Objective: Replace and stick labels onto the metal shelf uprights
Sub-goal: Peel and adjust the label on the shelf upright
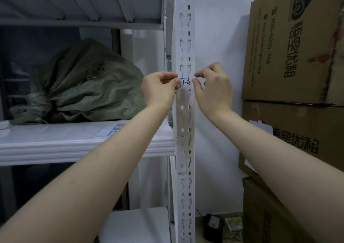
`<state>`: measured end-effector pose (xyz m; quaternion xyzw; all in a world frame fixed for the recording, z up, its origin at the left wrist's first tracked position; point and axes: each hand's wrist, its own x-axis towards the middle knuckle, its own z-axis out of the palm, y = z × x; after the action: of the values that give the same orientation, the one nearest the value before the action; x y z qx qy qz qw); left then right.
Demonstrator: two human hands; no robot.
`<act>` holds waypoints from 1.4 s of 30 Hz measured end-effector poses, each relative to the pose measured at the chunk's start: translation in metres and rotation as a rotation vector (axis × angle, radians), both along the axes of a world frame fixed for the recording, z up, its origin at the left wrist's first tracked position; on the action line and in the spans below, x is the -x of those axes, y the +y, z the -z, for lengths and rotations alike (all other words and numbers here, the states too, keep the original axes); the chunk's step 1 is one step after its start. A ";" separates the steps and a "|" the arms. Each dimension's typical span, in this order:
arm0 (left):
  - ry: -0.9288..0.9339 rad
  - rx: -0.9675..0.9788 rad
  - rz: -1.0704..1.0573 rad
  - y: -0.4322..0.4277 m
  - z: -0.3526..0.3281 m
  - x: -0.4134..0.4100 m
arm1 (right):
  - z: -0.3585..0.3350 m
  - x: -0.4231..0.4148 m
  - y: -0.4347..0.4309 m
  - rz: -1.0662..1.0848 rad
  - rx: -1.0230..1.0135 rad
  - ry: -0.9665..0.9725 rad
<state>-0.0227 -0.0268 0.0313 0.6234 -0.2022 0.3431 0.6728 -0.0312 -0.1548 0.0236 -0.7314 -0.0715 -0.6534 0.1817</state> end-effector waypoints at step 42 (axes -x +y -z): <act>0.050 -0.342 -0.031 -0.005 -0.021 -0.016 | 0.006 -0.023 0.013 -0.117 -0.080 -0.139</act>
<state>-0.0070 -0.0318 0.0522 0.7403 -0.2312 0.2984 0.5563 -0.0082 -0.1417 0.0175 -0.6710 -0.1004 -0.6932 0.2430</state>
